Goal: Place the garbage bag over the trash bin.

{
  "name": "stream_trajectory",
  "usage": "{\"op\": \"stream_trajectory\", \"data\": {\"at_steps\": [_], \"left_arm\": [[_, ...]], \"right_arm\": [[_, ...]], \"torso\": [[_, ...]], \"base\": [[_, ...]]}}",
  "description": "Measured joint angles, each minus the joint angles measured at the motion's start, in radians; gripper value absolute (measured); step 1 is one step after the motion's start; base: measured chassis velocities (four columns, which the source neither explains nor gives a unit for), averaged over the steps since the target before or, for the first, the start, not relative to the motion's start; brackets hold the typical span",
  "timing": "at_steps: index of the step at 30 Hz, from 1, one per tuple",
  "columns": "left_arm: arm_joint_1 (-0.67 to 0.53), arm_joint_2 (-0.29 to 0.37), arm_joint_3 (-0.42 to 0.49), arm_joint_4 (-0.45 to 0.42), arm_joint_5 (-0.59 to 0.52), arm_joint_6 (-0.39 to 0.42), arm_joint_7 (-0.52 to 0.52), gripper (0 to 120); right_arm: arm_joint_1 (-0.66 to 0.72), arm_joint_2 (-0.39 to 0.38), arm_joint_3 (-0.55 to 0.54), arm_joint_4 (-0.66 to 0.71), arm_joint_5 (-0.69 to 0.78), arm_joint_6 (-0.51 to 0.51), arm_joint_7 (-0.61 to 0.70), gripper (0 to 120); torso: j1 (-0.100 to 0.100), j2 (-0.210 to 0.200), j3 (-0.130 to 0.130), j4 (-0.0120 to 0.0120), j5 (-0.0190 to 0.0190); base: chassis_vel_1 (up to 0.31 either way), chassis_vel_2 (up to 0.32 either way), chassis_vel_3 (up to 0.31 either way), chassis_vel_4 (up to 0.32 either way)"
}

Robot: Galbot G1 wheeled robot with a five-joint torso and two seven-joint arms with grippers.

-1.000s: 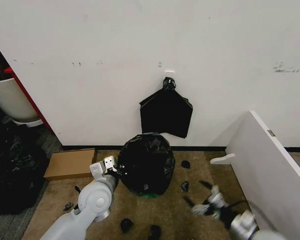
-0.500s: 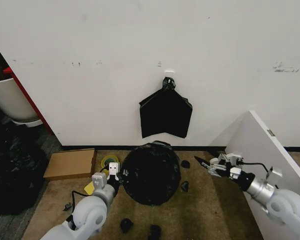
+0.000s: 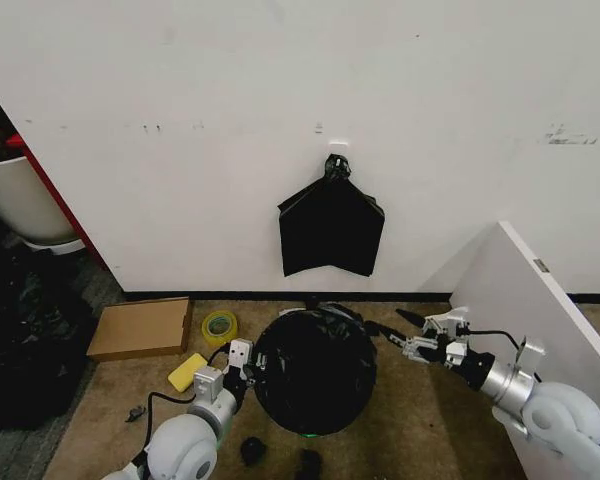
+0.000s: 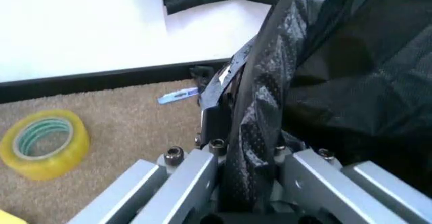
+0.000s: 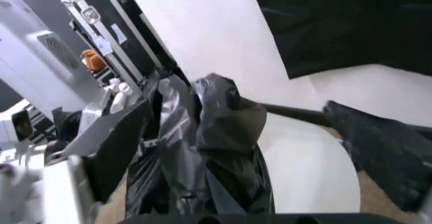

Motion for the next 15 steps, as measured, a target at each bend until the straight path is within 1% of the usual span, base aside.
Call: {"op": "stream_trajectory", "data": {"at_steps": [4, 6, 13, 14, 15], "left_arm": [[0.000, -0.001, 0.006, -0.009, 0.003, 0.000, -0.005, 0], [0.001, -0.002, 0.006, -0.009, 0.004, 0.000, -0.006, 0], [0.008, -0.002, 0.004, -0.015, 0.008, -0.001, -0.010, 0], [0.008, -0.002, 0.004, -0.015, 0.008, -0.001, -0.010, 0], [0.008, -0.002, 0.004, -0.017, 0.008, -0.001, -0.010, 0]], "right_arm": [[-0.005, 0.011, -0.015, -0.005, -0.009, -0.005, 0.011, 73], [-0.005, 0.013, -0.016, -0.005, -0.009, -0.006, 0.011, 72], [0.007, 0.031, -0.044, -0.001, -0.026, -0.012, 0.018, 41], [0.007, 0.031, -0.044, -0.001, -0.026, -0.012, 0.018, 41], [0.007, 0.031, -0.045, -0.001, -0.028, -0.012, 0.018, 38]], "torso": [[0.000, 0.000, 0.000, -0.0002, 0.0000], [0.000, 0.000, 0.000, -0.0002, 0.0000], [0.000, 0.000, 0.000, 0.0000, 0.0000], [0.000, 0.000, 0.000, 0.0000, 0.0000], [0.000, 0.000, 0.000, 0.0000, 0.0000]], "base": [[0.000, 0.000, 0.000, 0.000], [0.000, 0.000, 0.000, 0.000], [0.000, 0.000, 0.000, 0.000], [0.000, 0.000, 0.000, 0.000], [0.000, 0.000, 0.000, 0.000]]}}
